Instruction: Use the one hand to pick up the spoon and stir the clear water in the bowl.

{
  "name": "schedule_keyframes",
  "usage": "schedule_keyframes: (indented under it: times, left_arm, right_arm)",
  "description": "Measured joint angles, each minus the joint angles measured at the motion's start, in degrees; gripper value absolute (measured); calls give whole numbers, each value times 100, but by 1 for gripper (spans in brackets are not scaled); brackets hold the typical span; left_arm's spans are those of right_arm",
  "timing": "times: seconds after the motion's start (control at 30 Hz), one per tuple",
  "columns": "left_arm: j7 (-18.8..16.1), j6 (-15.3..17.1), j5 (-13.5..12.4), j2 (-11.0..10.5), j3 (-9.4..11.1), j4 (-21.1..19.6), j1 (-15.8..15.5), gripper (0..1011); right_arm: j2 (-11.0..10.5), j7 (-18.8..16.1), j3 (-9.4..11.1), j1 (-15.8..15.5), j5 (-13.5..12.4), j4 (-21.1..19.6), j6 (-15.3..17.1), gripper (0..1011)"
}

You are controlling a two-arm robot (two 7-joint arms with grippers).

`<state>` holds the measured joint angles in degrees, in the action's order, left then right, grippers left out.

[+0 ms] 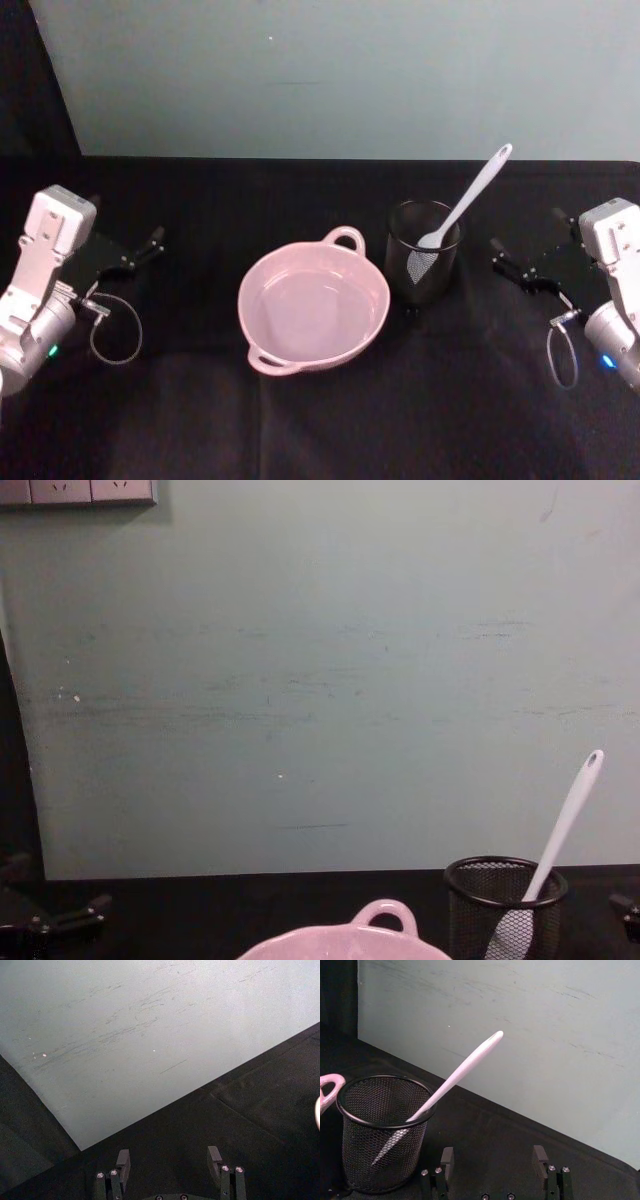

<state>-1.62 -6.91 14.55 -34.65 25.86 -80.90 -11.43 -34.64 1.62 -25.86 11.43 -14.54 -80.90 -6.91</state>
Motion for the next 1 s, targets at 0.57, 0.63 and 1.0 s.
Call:
schedule_keyframes:
  times: [0.57,0.63,1.0]
  left_arm:
    - [0,0,0,0,0,0,0,1011]
    - [0,0,0,0,0,0,0,1011]
    - [0,0,0,1,0,0,0,1011]
  right_arm:
    - [-1,0,0,0,0,0,0,1004]
    - [-1,0,0,0,0,0,0,1004]
    - [-1,0,0,0,0,0,0,1004]
